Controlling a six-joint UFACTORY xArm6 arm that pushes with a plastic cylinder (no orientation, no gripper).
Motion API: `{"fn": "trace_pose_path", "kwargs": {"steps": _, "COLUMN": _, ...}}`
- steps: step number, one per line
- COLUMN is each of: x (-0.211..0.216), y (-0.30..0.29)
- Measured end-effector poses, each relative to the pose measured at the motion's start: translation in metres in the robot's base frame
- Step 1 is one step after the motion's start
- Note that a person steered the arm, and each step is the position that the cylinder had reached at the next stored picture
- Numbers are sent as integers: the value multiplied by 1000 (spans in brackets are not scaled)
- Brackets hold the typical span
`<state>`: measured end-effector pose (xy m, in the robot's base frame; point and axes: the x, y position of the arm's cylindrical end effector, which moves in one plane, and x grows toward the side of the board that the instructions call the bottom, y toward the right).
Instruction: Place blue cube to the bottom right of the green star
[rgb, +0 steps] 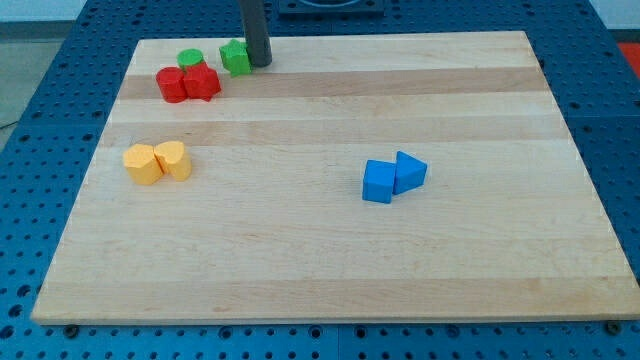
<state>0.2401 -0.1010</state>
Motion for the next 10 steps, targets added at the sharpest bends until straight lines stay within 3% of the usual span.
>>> {"fn": "trace_pose_path", "kwargs": {"steps": 3, "x": -14, "y": -38}}
{"fn": "trace_pose_path", "kwargs": {"steps": 5, "x": -47, "y": -16}}
{"fn": "trace_pose_path", "kwargs": {"steps": 6, "x": -40, "y": 47}}
{"fn": "trace_pose_path", "kwargs": {"steps": 8, "x": 46, "y": 249}}
{"fn": "trace_pose_path", "kwargs": {"steps": 9, "x": 117, "y": 311}}
{"fn": "trace_pose_path", "kwargs": {"steps": 10, "x": 184, "y": 327}}
